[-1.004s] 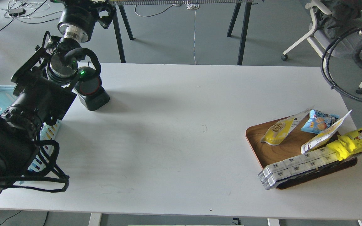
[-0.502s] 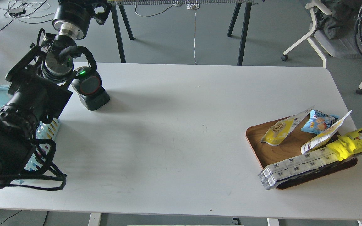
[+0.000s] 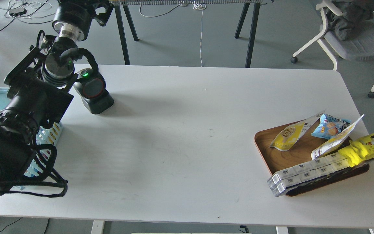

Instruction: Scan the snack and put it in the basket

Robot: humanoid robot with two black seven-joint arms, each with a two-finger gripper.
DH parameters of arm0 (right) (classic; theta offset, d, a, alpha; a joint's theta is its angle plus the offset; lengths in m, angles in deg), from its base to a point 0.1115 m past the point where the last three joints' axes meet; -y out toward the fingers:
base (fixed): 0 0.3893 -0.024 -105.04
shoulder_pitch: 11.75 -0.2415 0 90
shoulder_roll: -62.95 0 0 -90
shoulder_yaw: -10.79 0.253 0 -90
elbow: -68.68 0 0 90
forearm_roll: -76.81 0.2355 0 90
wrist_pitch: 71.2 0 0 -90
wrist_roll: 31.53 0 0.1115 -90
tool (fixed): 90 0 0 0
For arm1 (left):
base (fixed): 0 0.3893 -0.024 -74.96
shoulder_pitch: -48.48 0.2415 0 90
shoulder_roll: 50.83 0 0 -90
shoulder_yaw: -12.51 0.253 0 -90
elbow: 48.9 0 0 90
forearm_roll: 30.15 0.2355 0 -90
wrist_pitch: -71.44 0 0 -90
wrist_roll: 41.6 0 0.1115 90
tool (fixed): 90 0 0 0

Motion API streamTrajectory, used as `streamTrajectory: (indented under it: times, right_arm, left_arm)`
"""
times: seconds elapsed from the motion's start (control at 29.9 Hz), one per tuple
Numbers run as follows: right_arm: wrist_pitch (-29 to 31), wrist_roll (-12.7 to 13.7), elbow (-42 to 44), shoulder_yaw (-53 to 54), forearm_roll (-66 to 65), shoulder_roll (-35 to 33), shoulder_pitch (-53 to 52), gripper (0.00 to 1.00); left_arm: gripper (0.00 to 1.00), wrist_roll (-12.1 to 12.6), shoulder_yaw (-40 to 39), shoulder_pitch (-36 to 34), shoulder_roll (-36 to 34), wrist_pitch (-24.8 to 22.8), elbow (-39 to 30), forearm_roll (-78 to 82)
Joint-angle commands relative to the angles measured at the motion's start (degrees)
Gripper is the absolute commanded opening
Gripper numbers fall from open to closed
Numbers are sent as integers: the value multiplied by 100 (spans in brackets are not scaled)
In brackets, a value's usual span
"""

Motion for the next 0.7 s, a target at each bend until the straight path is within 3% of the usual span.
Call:
streamTrajectory:
  times: [0.0, 0.27, 0.54, 0.67]
  right_arm:
    - [-223, -4, -390, -713, -944, -3, -331, 97]
    - [-1235, -4, -1101, -2067, -3047, -46, -788, 94]
    - [-1507, -4, -1692, -3035, -4181, -205, -701, 93]
    - [-1604, -4, -1709, -3281, -4743, -214, -561, 87]
  left_arm:
    - [100, -1, -2, -9, 18, 6, 1, 0]
    - [100, -1, 7, -1, 27, 15, 1, 0]
    - [100, -1, 7, 8, 9, 15, 1, 0]
    - [100, -1, 7, 17, 35, 15, 1, 0]
